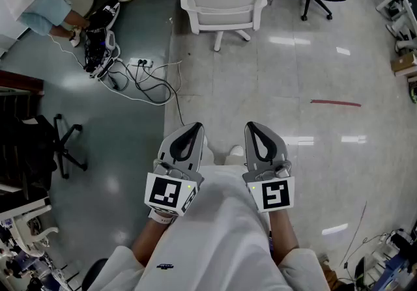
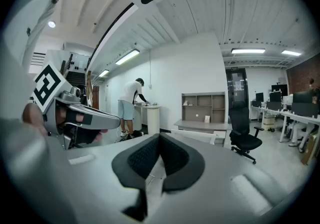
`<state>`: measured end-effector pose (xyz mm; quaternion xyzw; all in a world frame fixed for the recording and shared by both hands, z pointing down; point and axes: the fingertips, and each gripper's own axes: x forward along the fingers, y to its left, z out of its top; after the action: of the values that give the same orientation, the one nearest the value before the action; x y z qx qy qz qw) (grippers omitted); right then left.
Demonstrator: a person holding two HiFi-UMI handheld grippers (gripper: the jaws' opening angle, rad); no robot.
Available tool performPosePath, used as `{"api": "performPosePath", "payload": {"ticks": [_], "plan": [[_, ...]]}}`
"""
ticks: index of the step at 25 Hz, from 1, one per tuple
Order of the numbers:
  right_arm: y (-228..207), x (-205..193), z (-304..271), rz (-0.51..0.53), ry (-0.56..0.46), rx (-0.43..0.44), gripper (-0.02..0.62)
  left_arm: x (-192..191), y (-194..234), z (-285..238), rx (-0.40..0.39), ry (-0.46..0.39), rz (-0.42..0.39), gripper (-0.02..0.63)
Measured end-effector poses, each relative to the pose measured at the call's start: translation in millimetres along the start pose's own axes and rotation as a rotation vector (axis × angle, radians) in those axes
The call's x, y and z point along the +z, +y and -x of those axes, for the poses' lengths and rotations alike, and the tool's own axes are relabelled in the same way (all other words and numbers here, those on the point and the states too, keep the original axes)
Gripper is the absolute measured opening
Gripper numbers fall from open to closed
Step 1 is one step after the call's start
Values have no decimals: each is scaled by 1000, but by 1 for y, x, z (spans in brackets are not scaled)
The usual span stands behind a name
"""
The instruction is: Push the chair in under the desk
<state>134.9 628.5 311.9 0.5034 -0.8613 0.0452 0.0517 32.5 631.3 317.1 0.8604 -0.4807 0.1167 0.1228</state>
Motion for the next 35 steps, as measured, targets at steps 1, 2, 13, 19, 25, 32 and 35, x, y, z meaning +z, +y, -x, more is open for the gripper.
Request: {"api": "performPosePath", "payload": {"ticks": [1, 2, 13, 19, 25, 32, 35], "plan": [[4, 2, -2, -2, -3, 0, 12, 1, 4, 2, 0, -1, -6, 6], [8, 4, -4, -3, -4, 0, 12, 1, 9, 5, 1, -3, -10, 7], [53, 10, -36, -15, -14, -1, 50, 0, 68, 28, -5, -28, 20, 6], [61, -3, -63, -29, 71, -78, 11, 7, 103, 35, -12, -39, 32, 7], [80, -2, -98, -2, 56, -88, 11, -2, 145, 38, -33, -23, 42, 6], [81, -10, -128, 24, 110, -164, 11, -10, 187, 33, -47, -19, 87, 6], [77, -11, -137, 10, 123, -178, 11, -8, 199, 27, -50, -12, 100, 6]]}}
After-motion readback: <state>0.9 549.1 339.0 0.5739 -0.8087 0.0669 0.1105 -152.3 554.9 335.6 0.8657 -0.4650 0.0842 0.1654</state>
